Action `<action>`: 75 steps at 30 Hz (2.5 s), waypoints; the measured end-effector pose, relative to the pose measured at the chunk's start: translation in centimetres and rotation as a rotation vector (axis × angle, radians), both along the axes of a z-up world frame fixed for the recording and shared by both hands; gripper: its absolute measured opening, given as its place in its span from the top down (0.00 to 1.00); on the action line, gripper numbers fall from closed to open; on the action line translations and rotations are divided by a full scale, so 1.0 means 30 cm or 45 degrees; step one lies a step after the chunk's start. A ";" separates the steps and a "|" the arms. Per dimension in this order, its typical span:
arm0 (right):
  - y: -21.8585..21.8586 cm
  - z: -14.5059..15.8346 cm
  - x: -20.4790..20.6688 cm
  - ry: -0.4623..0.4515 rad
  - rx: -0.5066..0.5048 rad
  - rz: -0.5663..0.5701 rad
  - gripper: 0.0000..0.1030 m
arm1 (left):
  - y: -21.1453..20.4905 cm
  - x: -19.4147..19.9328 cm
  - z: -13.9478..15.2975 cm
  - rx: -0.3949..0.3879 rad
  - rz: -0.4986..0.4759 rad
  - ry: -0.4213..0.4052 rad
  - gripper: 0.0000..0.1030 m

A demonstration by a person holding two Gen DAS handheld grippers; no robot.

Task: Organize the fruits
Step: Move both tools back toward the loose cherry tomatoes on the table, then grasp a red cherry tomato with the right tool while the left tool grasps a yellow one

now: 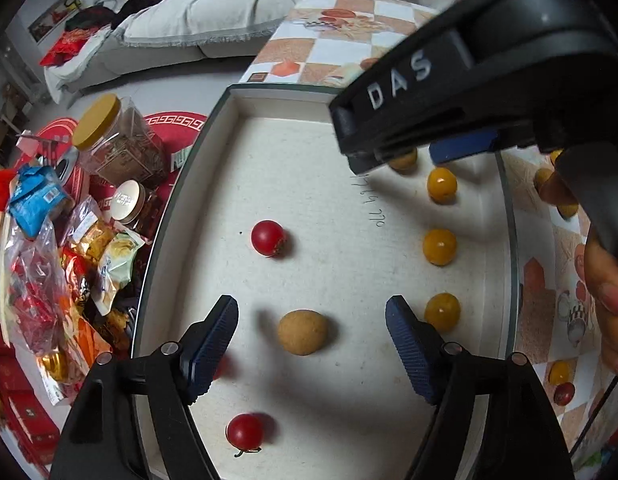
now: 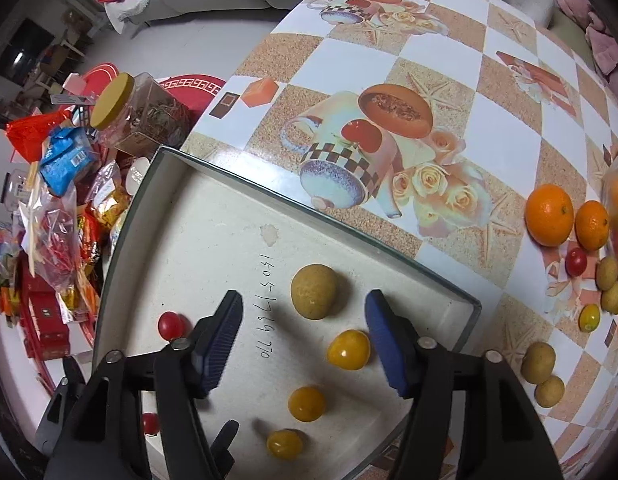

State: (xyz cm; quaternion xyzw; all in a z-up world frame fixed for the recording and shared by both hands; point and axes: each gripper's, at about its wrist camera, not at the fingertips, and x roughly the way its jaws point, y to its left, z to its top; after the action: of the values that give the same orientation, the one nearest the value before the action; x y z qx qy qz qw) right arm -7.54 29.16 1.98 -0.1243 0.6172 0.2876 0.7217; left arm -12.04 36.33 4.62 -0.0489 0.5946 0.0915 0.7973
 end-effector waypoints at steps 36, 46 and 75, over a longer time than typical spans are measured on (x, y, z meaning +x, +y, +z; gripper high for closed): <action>-0.812 0.068 -0.298 0.007 -0.046 -0.366 0.21 | -0.334 0.049 0.134 -0.035 -0.336 -0.046 0.25; -0.815 -0.016 -0.499 -0.016 -0.063 -0.185 0.35 | -0.467 0.005 0.092 -0.105 -0.476 0.031 0.25; -0.969 -0.060 -0.431 -0.153 -0.200 -0.445 0.75 | -0.593 -0.042 0.024 -0.066 -0.601 0.114 0.25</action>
State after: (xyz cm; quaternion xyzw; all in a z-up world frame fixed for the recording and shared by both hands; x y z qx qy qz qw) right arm -20.47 0.10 0.18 -0.0882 0.6057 0.1008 0.7843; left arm -13.30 18.53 5.36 0.0752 0.6264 -0.1105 0.7679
